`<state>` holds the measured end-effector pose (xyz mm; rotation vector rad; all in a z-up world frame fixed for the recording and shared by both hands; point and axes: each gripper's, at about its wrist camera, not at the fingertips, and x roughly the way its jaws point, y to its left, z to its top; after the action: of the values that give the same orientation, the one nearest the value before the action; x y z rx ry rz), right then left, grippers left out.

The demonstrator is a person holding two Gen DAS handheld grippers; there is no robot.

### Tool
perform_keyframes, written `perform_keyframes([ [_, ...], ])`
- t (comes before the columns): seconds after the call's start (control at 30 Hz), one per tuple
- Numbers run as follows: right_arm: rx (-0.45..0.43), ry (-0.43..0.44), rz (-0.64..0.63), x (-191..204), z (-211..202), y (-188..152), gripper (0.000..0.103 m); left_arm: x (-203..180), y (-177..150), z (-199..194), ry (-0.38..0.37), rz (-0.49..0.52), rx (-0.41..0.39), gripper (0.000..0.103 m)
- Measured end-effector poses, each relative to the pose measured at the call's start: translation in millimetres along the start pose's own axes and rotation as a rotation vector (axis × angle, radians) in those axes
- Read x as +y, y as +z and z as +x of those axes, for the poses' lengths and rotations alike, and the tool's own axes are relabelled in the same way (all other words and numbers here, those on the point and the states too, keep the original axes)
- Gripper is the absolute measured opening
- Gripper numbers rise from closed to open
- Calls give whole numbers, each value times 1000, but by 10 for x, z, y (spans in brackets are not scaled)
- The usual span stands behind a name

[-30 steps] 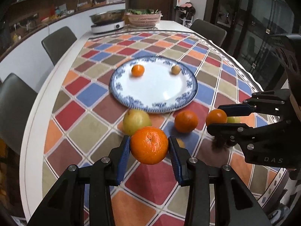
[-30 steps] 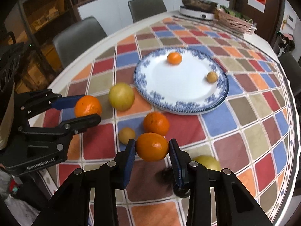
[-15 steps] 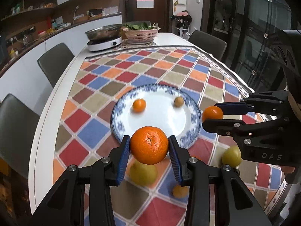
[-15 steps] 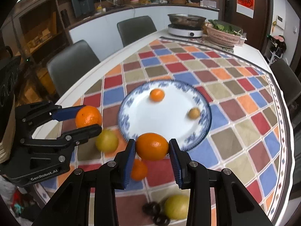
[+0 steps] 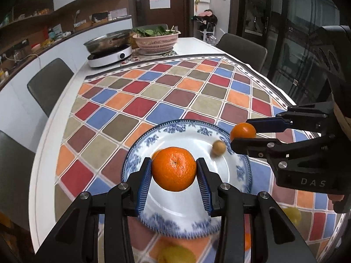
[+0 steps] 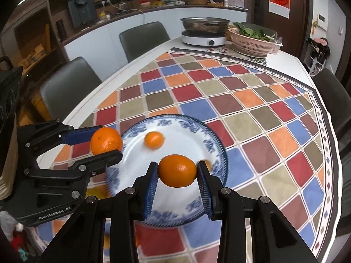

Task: Organize fruits
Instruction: 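Carry both oranges onto the plate and open both tools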

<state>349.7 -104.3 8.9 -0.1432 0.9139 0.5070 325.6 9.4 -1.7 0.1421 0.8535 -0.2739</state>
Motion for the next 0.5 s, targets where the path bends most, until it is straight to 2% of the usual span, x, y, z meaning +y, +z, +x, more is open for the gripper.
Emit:
perform_keyframes([
  [0.17,23,3,10,-164,236,121,37,79,178,333,-31,-15,43,40],
  [0.5,88,15,-5,-380,654,209,37,129,324,871,-15,23,127,40],
])
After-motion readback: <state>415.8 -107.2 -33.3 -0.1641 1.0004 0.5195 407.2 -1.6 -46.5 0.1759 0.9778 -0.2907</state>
